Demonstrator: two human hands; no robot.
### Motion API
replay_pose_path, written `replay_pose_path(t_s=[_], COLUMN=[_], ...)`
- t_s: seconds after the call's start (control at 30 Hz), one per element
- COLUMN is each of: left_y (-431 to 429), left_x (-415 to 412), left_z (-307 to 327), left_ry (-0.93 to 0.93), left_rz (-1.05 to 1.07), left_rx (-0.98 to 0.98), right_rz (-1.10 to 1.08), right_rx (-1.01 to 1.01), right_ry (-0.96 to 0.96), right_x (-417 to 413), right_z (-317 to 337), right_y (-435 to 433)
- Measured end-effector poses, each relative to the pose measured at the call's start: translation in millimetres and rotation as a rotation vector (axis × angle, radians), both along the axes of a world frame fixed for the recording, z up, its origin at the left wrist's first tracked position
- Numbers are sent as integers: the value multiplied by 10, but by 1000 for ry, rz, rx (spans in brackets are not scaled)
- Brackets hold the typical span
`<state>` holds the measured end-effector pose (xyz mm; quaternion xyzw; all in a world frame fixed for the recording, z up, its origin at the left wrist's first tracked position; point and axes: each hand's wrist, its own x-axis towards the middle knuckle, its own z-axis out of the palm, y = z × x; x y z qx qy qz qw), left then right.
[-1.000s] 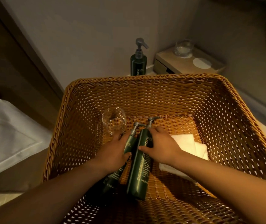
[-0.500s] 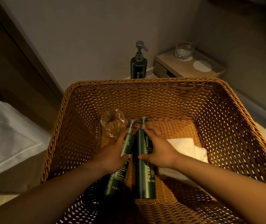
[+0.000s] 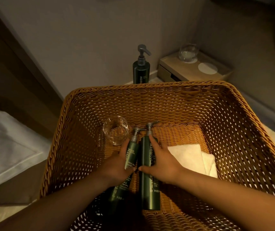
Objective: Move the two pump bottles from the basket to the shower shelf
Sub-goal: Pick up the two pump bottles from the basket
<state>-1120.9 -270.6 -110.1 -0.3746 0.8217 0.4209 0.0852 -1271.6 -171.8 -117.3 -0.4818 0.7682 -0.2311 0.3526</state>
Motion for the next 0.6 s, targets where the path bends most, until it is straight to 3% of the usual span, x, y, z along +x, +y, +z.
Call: replay_pose_path(t_s=[0.6], left_y=[-48], left_x=[-24], left_z=[155], left_ry=[106], left_rz=[4], left_rx=[30], right_rz=[-123], right_rx=[-12], right_ry=[-160], right_x=[-81], right_z=[56], right_y=[-83])
